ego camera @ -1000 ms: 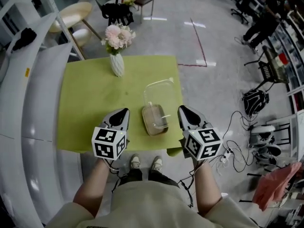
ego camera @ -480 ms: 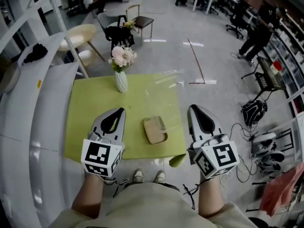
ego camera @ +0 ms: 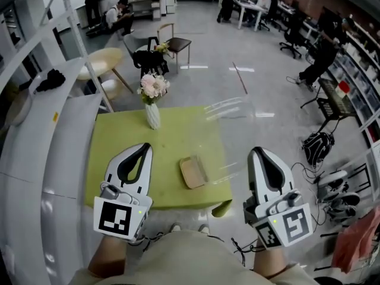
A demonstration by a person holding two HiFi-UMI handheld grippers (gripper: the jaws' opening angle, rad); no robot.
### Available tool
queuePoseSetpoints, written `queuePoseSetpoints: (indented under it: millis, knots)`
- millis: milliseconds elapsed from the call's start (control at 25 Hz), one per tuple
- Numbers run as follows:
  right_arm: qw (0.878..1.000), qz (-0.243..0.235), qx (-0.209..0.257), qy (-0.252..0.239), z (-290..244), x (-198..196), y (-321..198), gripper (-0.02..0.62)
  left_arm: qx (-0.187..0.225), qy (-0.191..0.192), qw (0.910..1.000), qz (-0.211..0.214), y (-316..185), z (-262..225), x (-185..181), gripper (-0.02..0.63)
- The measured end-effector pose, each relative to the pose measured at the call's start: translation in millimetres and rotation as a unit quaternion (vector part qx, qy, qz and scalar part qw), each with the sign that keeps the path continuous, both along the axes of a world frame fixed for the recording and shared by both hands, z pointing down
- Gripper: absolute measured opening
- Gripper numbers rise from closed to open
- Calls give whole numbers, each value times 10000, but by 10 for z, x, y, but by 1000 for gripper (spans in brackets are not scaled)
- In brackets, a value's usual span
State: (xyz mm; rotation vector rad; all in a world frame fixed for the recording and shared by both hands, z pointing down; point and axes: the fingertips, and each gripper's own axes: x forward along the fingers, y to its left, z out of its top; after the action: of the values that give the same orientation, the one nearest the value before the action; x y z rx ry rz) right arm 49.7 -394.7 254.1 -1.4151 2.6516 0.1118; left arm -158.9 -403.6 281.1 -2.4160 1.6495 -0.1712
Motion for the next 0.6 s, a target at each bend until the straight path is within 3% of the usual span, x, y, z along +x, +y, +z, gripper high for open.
queuePoseSetpoints:
  millis: [200,600]
  knots:
    - [9996,2,-101,255,124,12,110,18,-46,7,10000,-19,82,73,12,8]
    - [9963,28,-700,490,639,108,66,18,-615,-44,9981,17,181,490,176,8]
